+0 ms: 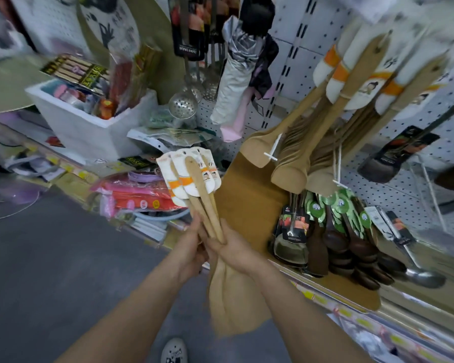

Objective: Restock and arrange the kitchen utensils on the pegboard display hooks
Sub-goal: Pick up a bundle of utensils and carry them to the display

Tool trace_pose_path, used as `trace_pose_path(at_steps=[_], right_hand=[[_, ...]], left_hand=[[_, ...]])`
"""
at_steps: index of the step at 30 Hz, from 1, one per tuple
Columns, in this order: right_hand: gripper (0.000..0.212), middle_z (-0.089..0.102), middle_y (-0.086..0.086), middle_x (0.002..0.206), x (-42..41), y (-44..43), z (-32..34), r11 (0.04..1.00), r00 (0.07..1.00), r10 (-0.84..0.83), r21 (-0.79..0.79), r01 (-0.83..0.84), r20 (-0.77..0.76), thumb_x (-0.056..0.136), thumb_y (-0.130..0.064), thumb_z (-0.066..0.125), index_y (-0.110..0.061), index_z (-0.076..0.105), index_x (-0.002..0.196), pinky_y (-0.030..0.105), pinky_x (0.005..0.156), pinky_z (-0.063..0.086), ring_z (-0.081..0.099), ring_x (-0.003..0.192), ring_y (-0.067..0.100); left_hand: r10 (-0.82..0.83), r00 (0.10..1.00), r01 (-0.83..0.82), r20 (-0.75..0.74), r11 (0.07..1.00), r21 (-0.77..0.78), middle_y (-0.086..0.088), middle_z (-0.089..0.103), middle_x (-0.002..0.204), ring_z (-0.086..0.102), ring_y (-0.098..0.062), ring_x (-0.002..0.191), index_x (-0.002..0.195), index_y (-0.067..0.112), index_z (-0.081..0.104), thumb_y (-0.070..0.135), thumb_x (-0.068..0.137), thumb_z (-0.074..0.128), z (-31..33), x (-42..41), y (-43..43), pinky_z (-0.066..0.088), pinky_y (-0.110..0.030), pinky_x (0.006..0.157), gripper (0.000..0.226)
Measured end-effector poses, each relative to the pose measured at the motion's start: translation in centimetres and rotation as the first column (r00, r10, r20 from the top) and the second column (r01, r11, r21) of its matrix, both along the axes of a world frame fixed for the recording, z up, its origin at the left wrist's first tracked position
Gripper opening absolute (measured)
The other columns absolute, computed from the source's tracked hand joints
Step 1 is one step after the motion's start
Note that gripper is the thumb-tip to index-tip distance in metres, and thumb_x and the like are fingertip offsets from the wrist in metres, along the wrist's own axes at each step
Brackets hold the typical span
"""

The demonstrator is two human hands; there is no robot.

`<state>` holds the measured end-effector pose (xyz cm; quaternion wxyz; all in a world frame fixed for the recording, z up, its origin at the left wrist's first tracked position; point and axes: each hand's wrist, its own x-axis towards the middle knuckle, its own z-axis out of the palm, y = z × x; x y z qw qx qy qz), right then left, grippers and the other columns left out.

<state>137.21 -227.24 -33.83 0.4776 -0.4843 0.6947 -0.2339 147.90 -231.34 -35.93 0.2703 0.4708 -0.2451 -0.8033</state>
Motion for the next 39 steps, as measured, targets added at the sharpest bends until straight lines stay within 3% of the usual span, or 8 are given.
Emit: trace_pose_path(at_steps=[5,8,12,18,21,24,33,39], right_hand=[[0.043,0.062,0.002,0.114,-0.7,3.6,4.2,0.996,0.997,0.083,-0.027,-0.082,0.008,0.096,-0.049,0.052,-0.026,0.043,0.131,0.039,0.096,0.049,0.061,0.105,0.019],[0.046,0.062,0.002,0.118,-1.6,5.5,6.8,0.991,0.994,0.113,-0.067,-0.113,-0.001,0.093,-0.051,0.056,-0.026,0.047,0.13,0.041,0.098,0.05,0.061,0.107,0.017],[0.054,0.065,0.004,0.115,-2.4,7.1,8.8,0.979,0.989,0.137,-0.148,-0.144,-0.052,0.079,-0.048,0.064,-0.027,0.05,0.127,0.05,0.096,0.05,0.064,0.105,0.023],[0.059,0.058,-0.004,0.134,-3.2,9.4,12.9,0.949,0.974,0.224,-0.221,-0.224,-0.022,0.091,-0.039,0.059,-0.034,0.037,0.146,0.046,0.105,0.046,0.058,0.119,0.018],[0.056,0.06,-0.003,0.132,-3.7,10.4,14.7,0.936,0.958,0.287,-0.217,-0.277,0.014,0.091,-0.04,0.061,-0.03,0.043,0.143,0.046,0.109,0.042,0.057,0.122,0.017],[0.058,0.056,0.004,0.137,-4.0,10.9,16.6,0.903,0.941,0.338,-0.275,-0.331,-0.023,0.094,-0.032,0.059,-0.018,0.039,0.146,0.045,0.113,0.038,0.053,0.127,0.02],[0.038,0.062,0.006,0.127,-4.5,11.8,20.7,0.886,0.928,0.32,-0.288,-0.364,-0.191,0.101,-0.031,0.051,-0.02,0.048,0.137,0.041,0.105,0.046,0.061,0.114,0.019],[0.044,0.059,0.008,0.131,-3.9,11.7,22.2,0.85,0.892,0.273,-0.345,-0.399,-0.36,0.102,-0.032,0.046,-0.018,0.04,0.144,0.027,0.096,0.044,0.058,0.115,0.022]], left_hand=[[0.031,0.998,-0.036,-0.052,0.994,-0.104,-0.004,0.074,0.089,0.072,-0.015,0.075,0.126,0.014,0.054,0.046,0.1,0.034,3.7,0.0,3.3,0.053,-0.034,0.061,0.046],[0.017,0.989,-0.034,-0.149,0.993,-0.115,-0.009,0.066,0.121,0.067,-0.023,0.103,0.138,0.02,0.044,0.048,0.1,0.03,6.2,-0.1,5.2,0.057,-0.04,0.063,0.049],[-0.005,0.98,-0.024,-0.197,0.989,-0.148,-0.011,0.062,0.127,0.062,-0.025,0.111,0.139,0.018,0.045,0.049,0.1,0.027,9.5,-0.6,7.1,0.056,-0.039,0.066,0.053],[0.007,0.979,-0.082,-0.206,0.929,-0.361,-0.009,0.067,0.122,0.061,-0.023,0.117,0.129,0.007,0.056,0.054,0.09,0.038,13.2,-0.2,9.3,0.049,-0.039,0.09,0.064],[0.071,0.956,-0.183,-0.286,0.903,-0.388,-0.01,0.068,0.119,0.064,-0.02,0.112,0.125,0.006,0.057,0.046,0.097,0.036,15.2,-0.5,9.8,0.048,-0.041,0.098,0.053],[0.14,0.899,-0.283,-0.415,0.909,-0.307,-0.01,0.069,0.105,0.069,-0.021,0.097,0.115,0.007,0.059,0.039,0.1,0.039,17.5,-1.7,10.2,0.058,-0.037,0.077,0.041],[0.2,0.928,-0.338,-0.313,0.807,-0.485,-0.001,0.067,0.07,0.064,-0.013,0.065,0.092,0.013,0.065,0.039,0.093,0.055,21.1,-3.8,10.9,0.056,-0.033,0.076,0.028],[0.191,0.92,-0.35,-0.341,0.793,-0.499,0.003,0.068,0.072,0.063,-0.012,0.064,0.107,0.013,0.065,0.043,0.086,0.06,22.0,-4.0,10.0,0.054,-0.029,0.072,0.037]])
